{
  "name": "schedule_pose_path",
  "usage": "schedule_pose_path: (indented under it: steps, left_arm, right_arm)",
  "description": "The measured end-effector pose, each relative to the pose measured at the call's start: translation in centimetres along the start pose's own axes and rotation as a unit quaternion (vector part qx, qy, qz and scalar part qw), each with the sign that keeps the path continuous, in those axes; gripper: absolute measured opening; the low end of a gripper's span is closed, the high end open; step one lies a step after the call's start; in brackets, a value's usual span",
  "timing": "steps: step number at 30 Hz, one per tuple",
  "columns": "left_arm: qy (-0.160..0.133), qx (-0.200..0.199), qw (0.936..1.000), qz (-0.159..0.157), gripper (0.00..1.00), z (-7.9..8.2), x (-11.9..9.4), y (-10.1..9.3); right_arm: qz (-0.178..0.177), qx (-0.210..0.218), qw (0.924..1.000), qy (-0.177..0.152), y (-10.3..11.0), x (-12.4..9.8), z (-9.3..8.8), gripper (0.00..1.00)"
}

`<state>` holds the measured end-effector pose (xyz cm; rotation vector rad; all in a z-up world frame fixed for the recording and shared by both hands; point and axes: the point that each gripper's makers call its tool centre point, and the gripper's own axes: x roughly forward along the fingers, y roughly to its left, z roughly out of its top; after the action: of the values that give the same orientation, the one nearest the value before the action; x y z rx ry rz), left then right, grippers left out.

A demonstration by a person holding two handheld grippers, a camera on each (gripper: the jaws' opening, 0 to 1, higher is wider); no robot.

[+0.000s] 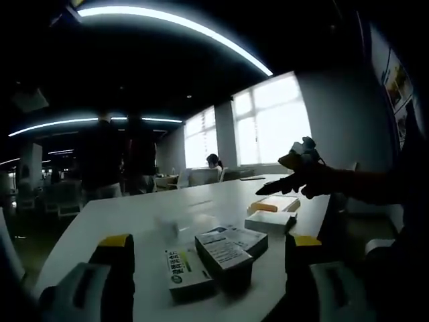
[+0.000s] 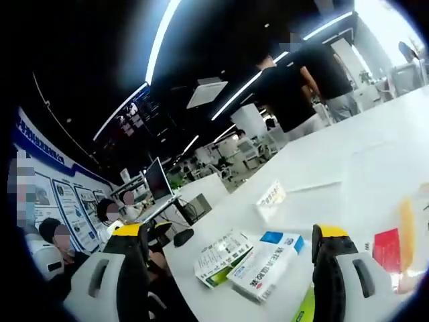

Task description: Arrange the small medicine boxes into an aligned row inside the storage area until every box is upright, visible, and separated from the surrounding clutter.

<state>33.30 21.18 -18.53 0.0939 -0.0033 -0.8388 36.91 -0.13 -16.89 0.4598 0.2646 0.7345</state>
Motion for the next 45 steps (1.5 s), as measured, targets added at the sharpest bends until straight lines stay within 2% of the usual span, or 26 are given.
schedule_pose_path:
  steps: [11, 22, 45]
  left_arm:
    - [-0.003, 0.002, 1.0, 0.002, 0.93, 0.4, -0.2, 0.2]
    - [-0.002, 0.0, 1.0, 0.006, 0.93, 0.4, -0.6, 0.7]
    - [0.0, 0.0, 0.9999, 0.011, 0.93, 0.8, -0.9, 0.9]
  right_arm:
    - [-0.005, -0.002, 0.9999, -0.011, 0.4, -0.9, 0.0, 1.0]
    - [0.0, 0.0, 0.9999, -0.015, 1.4, -0.8, 0.0, 1.0]
    - [-0.008, 0.004, 0.9996, -0.026, 1.6, -2.6, -0.1, 1.0]
